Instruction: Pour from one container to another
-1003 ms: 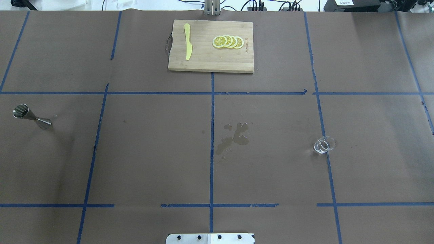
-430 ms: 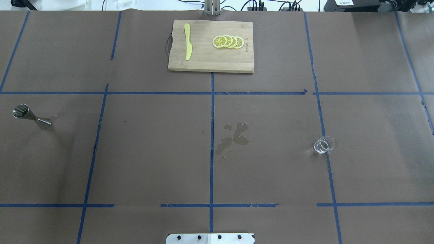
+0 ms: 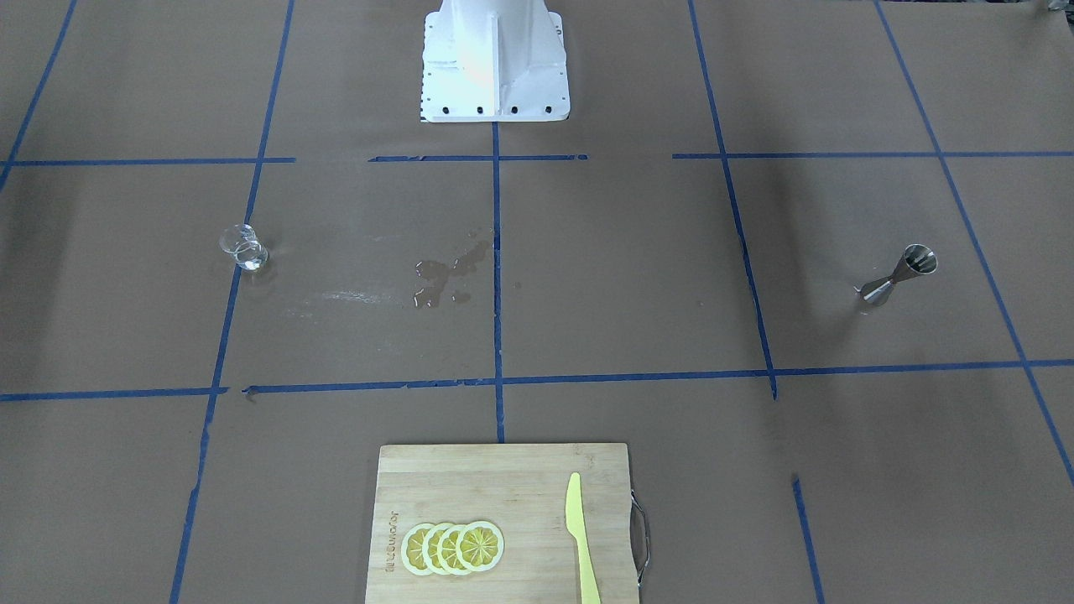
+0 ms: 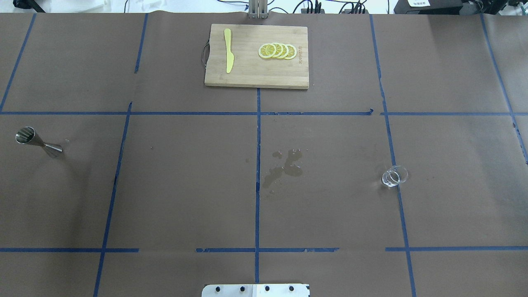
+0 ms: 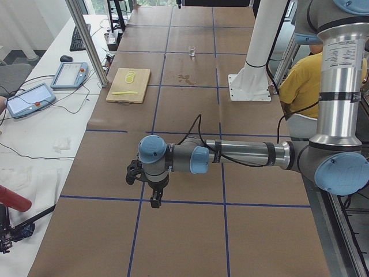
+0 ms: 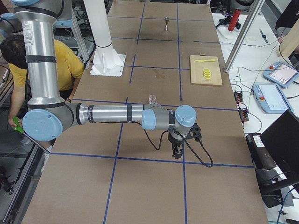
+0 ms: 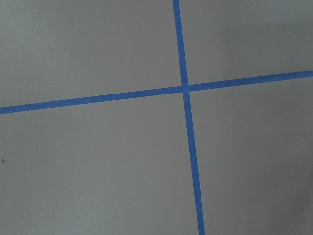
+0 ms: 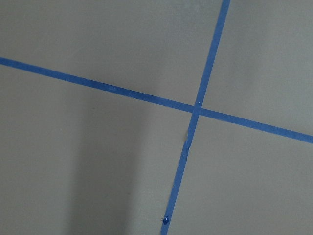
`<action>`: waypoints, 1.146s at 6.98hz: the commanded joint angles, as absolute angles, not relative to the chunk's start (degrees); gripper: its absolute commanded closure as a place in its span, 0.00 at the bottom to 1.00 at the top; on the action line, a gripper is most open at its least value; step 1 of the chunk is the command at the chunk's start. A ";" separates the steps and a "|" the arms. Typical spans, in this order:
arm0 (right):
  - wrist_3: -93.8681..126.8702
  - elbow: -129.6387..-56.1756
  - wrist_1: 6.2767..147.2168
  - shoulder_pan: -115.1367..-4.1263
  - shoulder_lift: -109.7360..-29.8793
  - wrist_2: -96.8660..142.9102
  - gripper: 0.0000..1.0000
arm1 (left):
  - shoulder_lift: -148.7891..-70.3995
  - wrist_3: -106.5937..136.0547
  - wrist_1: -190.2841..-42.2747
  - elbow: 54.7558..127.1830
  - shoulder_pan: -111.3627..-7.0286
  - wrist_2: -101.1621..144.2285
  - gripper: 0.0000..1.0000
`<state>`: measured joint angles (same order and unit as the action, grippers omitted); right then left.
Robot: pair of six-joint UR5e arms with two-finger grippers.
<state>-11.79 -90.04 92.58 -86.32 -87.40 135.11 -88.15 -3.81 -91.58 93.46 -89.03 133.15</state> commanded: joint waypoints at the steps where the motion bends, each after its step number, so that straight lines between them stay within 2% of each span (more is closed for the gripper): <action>1: -12.66 -90.44 92.63 -87.09 -88.24 135.18 0.00 | -88.24 -3.78 -91.58 93.51 -89.03 133.15 0.00; 8: -12.74 -90.62 92.72 -87.28 -88.24 136.32 0.00 | -88.33 -3.78 -91.41 93.51 -88.95 133.24 0.00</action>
<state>-12.74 -90.69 92.77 -87.27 -88.19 136.32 -88.33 -3.78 -91.40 93.40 -89.01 133.24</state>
